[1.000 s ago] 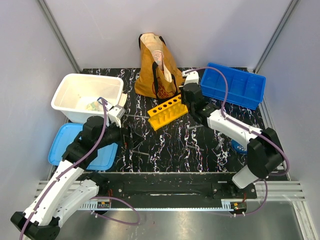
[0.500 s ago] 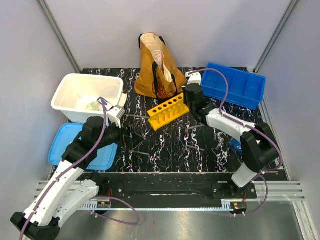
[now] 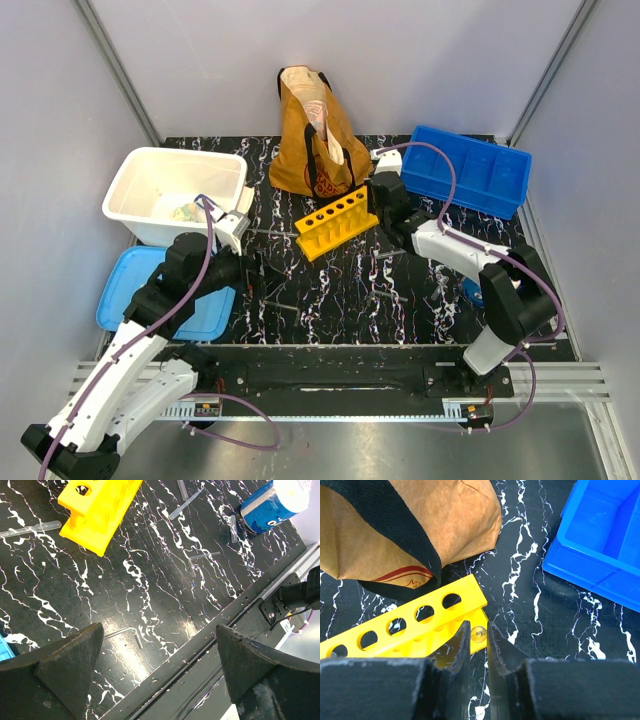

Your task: Organize the chemistry lab equipment

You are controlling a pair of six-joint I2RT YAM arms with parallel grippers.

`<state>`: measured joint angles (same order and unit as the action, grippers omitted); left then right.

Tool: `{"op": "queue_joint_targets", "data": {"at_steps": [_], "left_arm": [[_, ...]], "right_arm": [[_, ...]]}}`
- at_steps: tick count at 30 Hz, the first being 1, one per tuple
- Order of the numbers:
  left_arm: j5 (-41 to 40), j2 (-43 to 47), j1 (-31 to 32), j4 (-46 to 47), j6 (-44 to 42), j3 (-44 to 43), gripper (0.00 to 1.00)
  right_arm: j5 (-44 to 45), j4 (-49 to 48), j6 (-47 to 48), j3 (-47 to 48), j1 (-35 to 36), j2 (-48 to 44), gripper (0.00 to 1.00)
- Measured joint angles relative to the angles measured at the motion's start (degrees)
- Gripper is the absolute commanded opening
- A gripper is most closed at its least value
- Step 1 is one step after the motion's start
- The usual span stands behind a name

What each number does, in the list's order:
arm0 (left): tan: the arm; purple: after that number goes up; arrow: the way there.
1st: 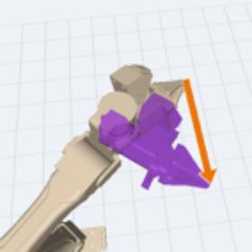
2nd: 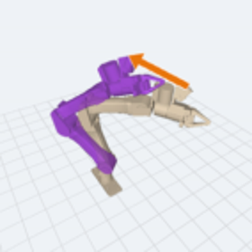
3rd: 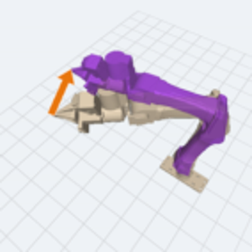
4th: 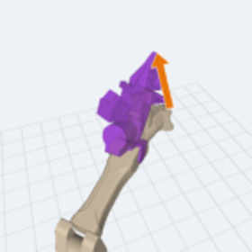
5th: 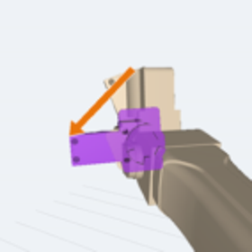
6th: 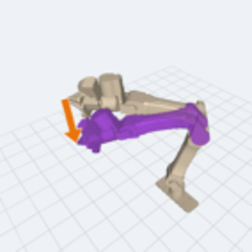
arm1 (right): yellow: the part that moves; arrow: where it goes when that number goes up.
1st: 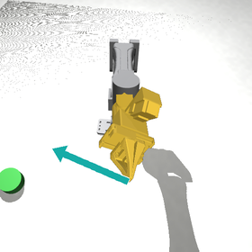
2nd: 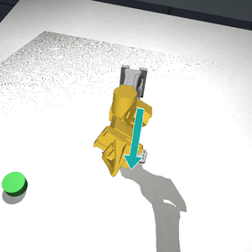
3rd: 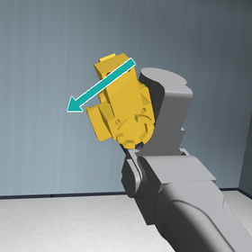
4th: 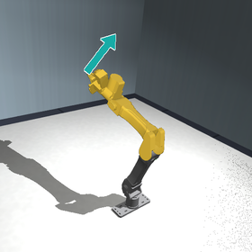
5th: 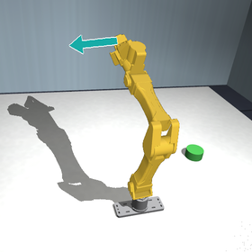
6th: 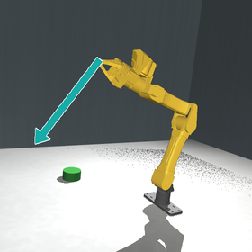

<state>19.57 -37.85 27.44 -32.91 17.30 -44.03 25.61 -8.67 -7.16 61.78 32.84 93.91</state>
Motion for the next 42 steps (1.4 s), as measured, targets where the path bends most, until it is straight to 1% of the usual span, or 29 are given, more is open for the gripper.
{"op": "queue_joint_targets", "data": {"at_steps": [19,32,42], "left_arm": [[-0.5,0.0,0.0,0.0,0.0,0.0,0.99],[-2.0,1.2,0.0,0.0,0.0,0.0,0.99],[-2.3,1.7,0.0,0.0,0.0,0.0,0.99]], "right_arm": [[-2.3,0.1,-1.1,-0.2,0.0,0.0,0.22],[-2.7,4.0,-1.0,0.7,0.0,-1.1,0.22],[-2.8,3.8,-0.1,0.8,0.0,-1.2,0.22]]}}
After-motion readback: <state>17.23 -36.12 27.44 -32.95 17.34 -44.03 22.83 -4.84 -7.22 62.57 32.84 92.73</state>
